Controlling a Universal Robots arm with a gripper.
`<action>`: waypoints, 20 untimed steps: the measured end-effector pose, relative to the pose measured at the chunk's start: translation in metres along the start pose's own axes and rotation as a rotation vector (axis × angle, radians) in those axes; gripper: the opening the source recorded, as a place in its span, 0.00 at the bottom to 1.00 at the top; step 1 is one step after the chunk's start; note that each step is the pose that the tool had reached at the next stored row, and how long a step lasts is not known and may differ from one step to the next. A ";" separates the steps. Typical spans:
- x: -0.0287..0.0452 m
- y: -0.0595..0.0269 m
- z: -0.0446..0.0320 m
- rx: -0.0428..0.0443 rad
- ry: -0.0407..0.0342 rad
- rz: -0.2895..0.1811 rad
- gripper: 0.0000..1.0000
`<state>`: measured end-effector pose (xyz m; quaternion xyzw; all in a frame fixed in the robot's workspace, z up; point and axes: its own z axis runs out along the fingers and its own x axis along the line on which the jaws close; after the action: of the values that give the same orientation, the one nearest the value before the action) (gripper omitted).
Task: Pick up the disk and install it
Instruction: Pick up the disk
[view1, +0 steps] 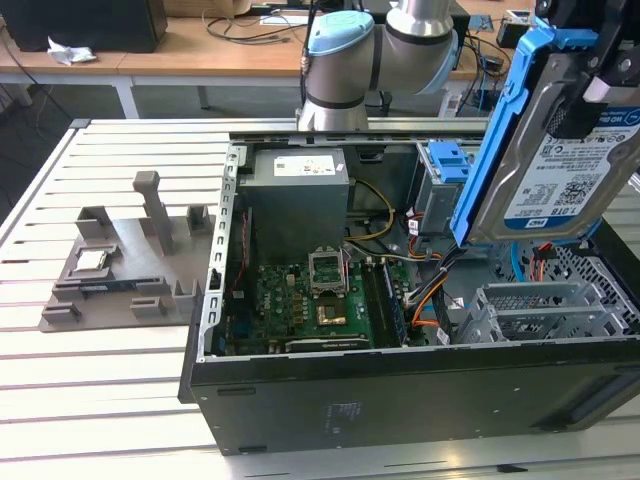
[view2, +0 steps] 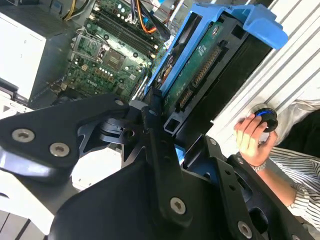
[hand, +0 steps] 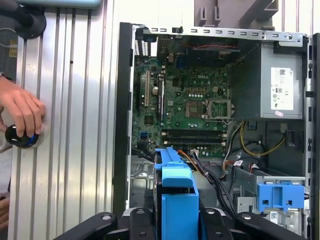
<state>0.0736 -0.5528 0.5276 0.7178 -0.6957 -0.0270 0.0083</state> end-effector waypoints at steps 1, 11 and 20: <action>0.0012 -0.0001 0.0000 0.0003 -0.0121 -0.001 0.37; 0.0034 -0.0056 0.0018 0.0048 -0.0631 0.052 0.37; 0.0039 -0.0150 0.0083 0.0037 -0.0632 0.052 0.37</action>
<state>0.0883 -0.5560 0.5185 0.6982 -0.7141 -0.0481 -0.0143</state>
